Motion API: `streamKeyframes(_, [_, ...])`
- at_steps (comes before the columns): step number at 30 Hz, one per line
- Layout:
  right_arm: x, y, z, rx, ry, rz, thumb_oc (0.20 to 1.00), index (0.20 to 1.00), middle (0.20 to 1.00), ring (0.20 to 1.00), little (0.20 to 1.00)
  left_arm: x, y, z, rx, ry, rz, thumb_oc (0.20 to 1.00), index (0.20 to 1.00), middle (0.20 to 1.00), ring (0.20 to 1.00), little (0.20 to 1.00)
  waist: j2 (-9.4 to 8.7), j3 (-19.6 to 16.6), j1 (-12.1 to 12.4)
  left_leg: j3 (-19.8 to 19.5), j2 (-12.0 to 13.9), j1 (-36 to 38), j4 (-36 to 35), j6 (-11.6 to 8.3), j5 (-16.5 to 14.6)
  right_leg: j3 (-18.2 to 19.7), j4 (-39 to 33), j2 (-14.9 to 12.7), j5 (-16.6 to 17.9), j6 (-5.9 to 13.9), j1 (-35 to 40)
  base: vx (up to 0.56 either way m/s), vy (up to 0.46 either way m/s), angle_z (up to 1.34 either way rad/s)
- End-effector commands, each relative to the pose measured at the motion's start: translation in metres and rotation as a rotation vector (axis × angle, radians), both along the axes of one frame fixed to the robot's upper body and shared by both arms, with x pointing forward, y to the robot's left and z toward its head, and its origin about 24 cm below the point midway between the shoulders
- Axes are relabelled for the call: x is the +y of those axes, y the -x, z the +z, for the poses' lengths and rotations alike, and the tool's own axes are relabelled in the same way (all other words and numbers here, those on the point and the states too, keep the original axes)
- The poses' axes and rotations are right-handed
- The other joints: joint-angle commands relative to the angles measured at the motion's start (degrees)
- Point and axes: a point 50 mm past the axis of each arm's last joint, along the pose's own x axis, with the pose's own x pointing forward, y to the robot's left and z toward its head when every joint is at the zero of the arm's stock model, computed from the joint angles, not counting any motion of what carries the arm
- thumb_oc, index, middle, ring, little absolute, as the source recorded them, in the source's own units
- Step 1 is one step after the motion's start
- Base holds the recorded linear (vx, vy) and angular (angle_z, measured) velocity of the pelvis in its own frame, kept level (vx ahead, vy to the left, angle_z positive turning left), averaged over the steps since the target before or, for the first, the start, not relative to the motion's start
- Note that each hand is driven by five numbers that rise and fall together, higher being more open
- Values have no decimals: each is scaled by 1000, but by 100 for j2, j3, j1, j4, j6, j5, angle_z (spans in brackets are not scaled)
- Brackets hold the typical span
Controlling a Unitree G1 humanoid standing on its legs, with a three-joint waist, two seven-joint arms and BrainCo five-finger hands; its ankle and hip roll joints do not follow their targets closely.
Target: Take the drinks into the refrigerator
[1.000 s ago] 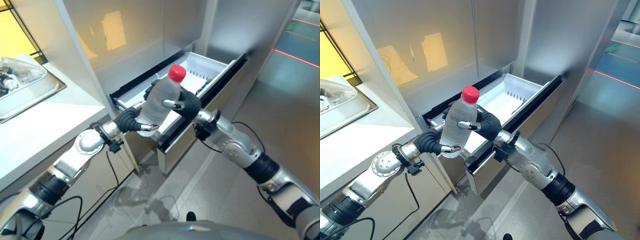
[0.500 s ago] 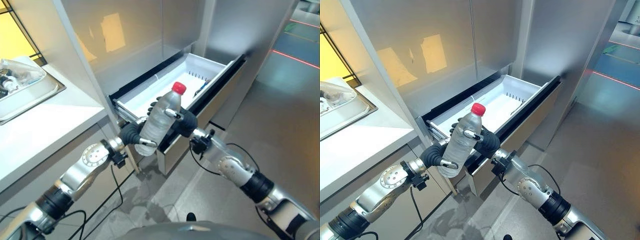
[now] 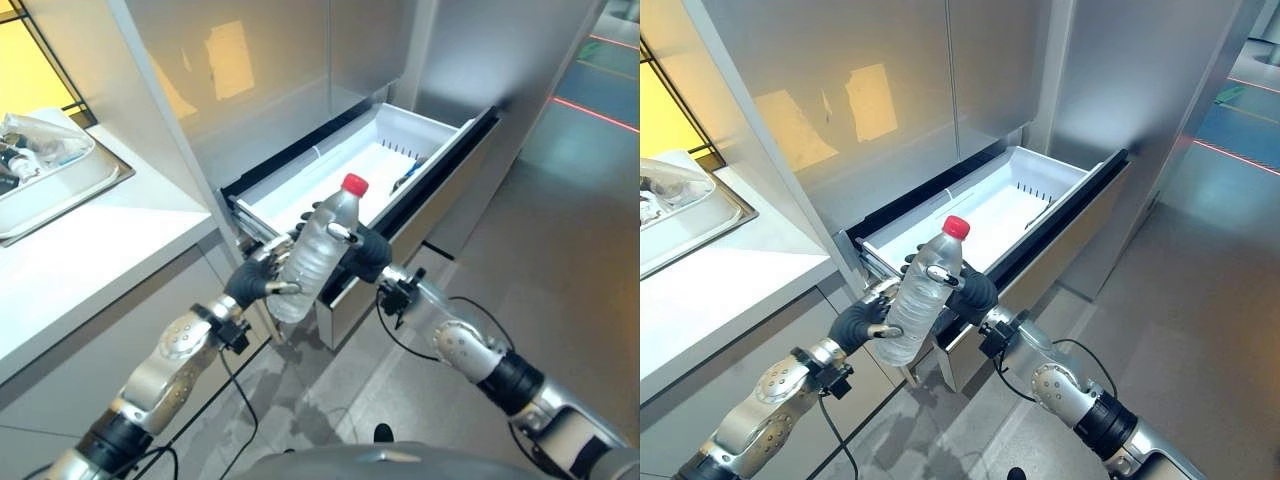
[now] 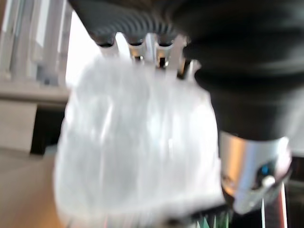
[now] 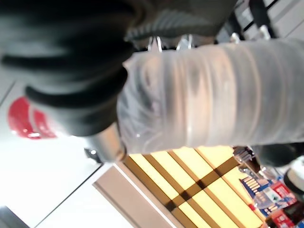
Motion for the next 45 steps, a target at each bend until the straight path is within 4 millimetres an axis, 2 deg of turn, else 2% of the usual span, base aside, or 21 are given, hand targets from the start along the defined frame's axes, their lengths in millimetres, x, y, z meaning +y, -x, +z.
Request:
streamKeyframes(1, [-16, -22, 96, -380, -202, -115, 200, 200, 200, 200, 200, 18, 5, 12, -60, 20, 66, 1000, 1000, 1000, 1000, 1000, -258, 106, 63, -46, -224, -158, 419, 288, -344, -147, 866, -180, -1085, 226, 191, 7, 3, 5])
streamKeyframes(4, [-34, -33, 113, -463, -127, -185, 200, 200, 200, 200, 200, 23, 12, 13, -63, 8, 62, 1000, 1000, 1000, 1000, 1000, -293, 120, 108, -69, -232, -168, 418, 291, -341, -163, 843, -182, -1077, 230, 198, 2, 1, 3])
streamKeyframes(8, [-63, -51, 133, -542, 3, -317, 200, 200, 200, 200, 200, 30, 21, 2, -4, 23, 74, 1000, 1000, 1000, 1000, 1000, -350, 151, 171, -109, -242, -203, 422, 290, -330, -190, 830, -186, -1060, 240, 188, -8, -1, 6])
streamKeyframes(10, [-72, -58, 151, -600, 65, -360, 200, 200, 200, 200, 200, 32, 23, 1, 5, 12, 65, 1000, 1000, 1000, 1000, 1000, -371, 172, 184, -111, -246, -238, 433, 287, -325, -203, 838, -183, -1054, 249, 156, -13, -1, 4])
streamKeyframes(17, [-84, -73, 201, -747, 200, -493, 200, 200, 200, 200, 200, 34, 28, -10, 62, 6, 64, 1000, 1000, 1000, 1000, 1000, -400, 245, 235, -103, -249, -296, 407, 290, -295, -194, 852, -170, -1030, 276, 49, -3, 6, 2])
streamKeyframes(18, [-84, -73, 201, -747, 200, -493, 200, 200, 200, 200, 200, 34, 28, -10, 62, 6, 64, 1000, 1000, 1000, 1000, 1000, -400, 245, 235, -103, -249, -296, 407, 290, -295, -194, 852, -170, -1030, 276, 49, 0, 0, 0])
streamKeyframes(20, [-87, -80, 221, -805, 276, -565, 200, 200, 200, 200, 200, 32, 30, -11, 76, 4, 36, 1000, 1000, 1000, 1000, 1000, -410, 263, 253, -103, -252, -324, 399, 294, -288, -189, 870, -171, -1026, 284, 8, 0, 0, 0])
streamKeyframes(22, [-90, -92, 232, -806, 319, -635, 200, 200, 200, 200, 200, 29, 29, -10, 71, 7, 17, 1000, 1000, 1000, 1000, 1000, -410, 322, 283, -104, -257, -375, 409, 298, -274, -183, 898, -172, -1012, 295, -55, -18, 10, 0])
streamKeyframes(28, [-87, -101, 260, -855, 397, -723, 200, 200, 200, 200, 200, 26, 26, -5, 50, 8, -14, 1000, 1000, 1000, 1000, 1000, -400, 461, 349, -127, -285, -600, 432, 305, -211, -167, 951, -166, -964, 303, -315, -18, 8, 0])
streamKeyframes(32, [-82, -105, 269, -858, 409, -751, 200, 200, 200, 200, 200, 25, 24, -2, 30, -9, -24, 1000, 1000, 1000, 1000, 1000, -398, 552, 393, -142, -265, -762, 411, 296, -125, -175, 1011, -156, -934, 307, -526, 0, 0, 0])
streamKeyframes(37, [-73, -108, 267, -862, 429, -746, 200, 200, 200, 200, 200, 23, 22, 0, 22, -10, -31, 1000, 1000, 1000, 1000, 1000, -398, 651, 445, -176, -264, -921, 399, 294, -56, -195, 1054, -147, -919, 309, -700, 0, 0, 0])
streamKeyframes(39, [-64, -111, 257, -866, 495, -710, 200, 200, 200, 200, 200, 22, 21, 2, 1, -31, -36, 1000, 1000, 1000, 1000, 1000, -407, 769, 470, -202, -255, -1021, 418, 288, -29, -206, 1121, -137, -923, 306, -810, -3, -2, 2])
streamKeyframes(45, [-62, -122, 225, -870, 761, -665, 200, 200, 200, 200, 200, 20, 17, 7, -30, -53, -46, 1000, 1000, 1000, 1000, 1000, -411, 977, 512, -243, -250, -1191, 488, 271, 6, -219, 1217, -120, -944, 299, -989, -5, -1, 2])
